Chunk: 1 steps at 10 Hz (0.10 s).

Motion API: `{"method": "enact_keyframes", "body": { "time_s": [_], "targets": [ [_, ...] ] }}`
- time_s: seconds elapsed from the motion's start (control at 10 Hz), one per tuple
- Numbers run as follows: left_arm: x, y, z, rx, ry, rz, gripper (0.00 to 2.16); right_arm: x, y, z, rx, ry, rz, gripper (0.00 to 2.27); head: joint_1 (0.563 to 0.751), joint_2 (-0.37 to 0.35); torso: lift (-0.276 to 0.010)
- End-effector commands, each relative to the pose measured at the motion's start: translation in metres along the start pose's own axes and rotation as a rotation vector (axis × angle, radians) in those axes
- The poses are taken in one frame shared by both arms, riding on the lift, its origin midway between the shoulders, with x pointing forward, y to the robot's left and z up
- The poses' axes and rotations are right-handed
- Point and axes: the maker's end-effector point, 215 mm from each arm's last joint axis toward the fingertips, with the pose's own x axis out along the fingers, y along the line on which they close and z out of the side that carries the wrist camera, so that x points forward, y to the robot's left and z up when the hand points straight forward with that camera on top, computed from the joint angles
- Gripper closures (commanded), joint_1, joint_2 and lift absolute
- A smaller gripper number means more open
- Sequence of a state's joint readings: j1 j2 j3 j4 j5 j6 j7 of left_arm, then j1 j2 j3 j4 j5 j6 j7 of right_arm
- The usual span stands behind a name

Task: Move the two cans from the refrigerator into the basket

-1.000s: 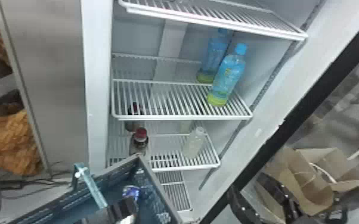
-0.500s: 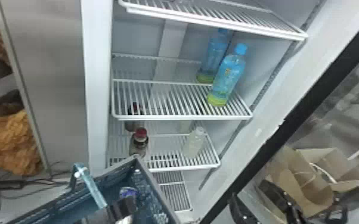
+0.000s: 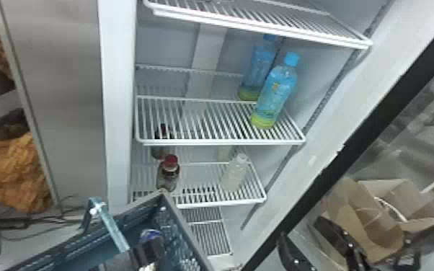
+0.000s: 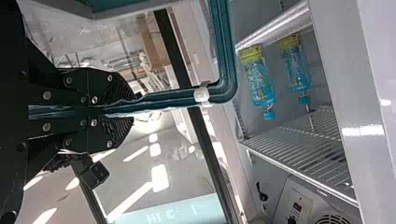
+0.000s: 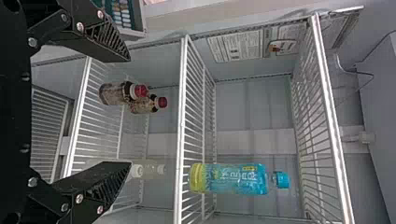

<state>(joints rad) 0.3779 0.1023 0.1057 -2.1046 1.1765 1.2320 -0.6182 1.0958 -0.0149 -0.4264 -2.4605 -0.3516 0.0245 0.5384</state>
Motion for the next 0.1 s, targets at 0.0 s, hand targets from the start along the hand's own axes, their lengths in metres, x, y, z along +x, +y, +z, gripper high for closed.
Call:
{"method": "enact_keyframes", "body": {
  "time_s": [0.0],
  "targets": [
    [0.0002,-0.0002,0.0001,0.0,-0.001,-0.001,1.2,0.0007,-0.0005,0.0011,-0.001,-0.003,-0.001,0.27,0.695,-0.35,-0.035]
  ]
}}
